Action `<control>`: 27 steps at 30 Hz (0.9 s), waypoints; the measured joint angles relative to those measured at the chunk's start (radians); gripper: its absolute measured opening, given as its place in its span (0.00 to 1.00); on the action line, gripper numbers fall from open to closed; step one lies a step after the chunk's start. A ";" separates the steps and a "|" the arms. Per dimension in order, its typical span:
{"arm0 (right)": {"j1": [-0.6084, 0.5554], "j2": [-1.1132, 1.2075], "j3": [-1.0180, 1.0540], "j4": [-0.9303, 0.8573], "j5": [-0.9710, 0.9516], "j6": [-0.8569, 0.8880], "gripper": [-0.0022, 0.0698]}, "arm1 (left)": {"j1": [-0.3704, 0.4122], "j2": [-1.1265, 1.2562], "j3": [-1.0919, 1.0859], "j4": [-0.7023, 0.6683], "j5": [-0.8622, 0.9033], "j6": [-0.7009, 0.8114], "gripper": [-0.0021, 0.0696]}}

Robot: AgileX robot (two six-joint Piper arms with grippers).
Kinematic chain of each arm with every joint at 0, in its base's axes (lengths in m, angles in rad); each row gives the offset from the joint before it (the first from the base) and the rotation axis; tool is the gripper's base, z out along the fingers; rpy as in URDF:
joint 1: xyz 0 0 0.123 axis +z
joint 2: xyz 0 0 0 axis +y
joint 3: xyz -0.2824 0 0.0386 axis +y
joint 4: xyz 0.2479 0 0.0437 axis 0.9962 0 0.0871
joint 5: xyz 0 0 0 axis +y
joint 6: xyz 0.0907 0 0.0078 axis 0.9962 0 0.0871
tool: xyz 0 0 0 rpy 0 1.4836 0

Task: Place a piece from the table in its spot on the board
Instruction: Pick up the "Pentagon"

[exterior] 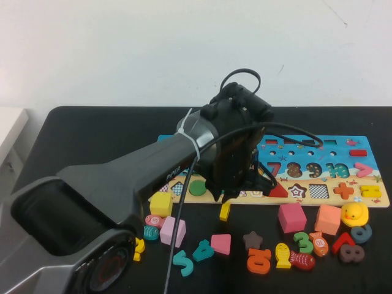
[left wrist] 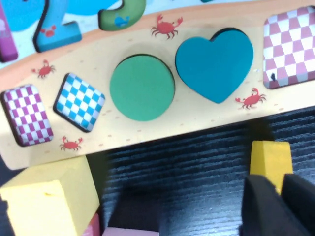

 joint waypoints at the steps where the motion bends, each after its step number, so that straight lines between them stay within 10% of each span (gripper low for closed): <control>1: 0.000 0.000 0.000 0.000 0.000 0.000 0.06 | 0.000 0.004 0.000 0.000 0.000 0.003 0.09; 27: 0.000 0.000 0.000 0.000 0.000 0.000 0.06 | 0.000 0.008 0.000 -0.061 -0.015 0.146 0.03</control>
